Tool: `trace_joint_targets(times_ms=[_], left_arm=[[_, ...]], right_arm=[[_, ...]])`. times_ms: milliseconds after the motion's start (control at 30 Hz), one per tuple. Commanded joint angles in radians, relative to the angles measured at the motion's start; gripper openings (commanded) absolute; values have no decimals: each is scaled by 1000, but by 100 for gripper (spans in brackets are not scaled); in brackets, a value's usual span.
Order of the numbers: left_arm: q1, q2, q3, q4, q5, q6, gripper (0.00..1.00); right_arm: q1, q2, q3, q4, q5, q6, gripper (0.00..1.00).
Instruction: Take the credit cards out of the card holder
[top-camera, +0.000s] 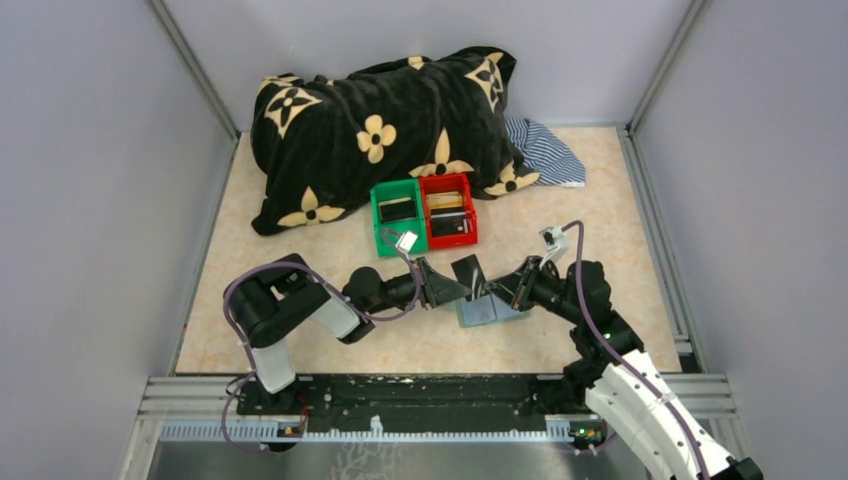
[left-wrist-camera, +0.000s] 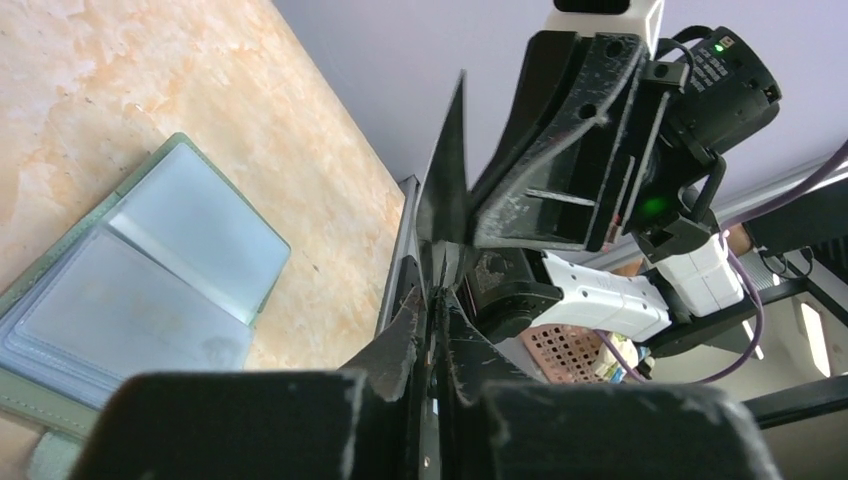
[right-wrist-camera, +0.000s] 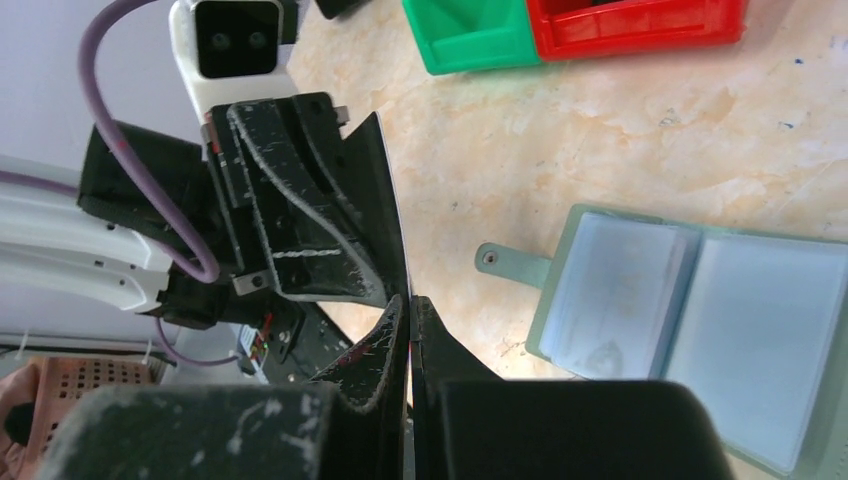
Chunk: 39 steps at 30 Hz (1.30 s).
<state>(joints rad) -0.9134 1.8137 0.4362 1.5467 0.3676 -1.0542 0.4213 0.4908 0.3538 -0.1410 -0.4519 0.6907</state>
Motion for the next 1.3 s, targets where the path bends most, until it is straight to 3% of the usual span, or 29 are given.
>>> trace_joint_targets(times_ms=[0,233,267,333,467,800,1267], left_arm=[[8,-32,6,242,-13,15,0],[11,-48,-4,242,-34,8,0],[11,-51,-7,243,-45,11,0],[10,-58,-11,243,-63,15,0],[10,-79,-20,242,-112,20,0],[7,-97,28,242,-183,17,0],[-5,-80,46,242,-195,-9,0]], right_arm=[[-2,-2,-5,51,-34,2,0],[-1,6,-4,66,-37,-2,0],[-2,7,-6,65,-37,0,12],[-2,4,-11,68,-39,5,24],[-2,-20,-35,93,-38,34,34],[-1,-76,-144,357,-15,184,32],[-1,89,-118,549,-22,180,31]])
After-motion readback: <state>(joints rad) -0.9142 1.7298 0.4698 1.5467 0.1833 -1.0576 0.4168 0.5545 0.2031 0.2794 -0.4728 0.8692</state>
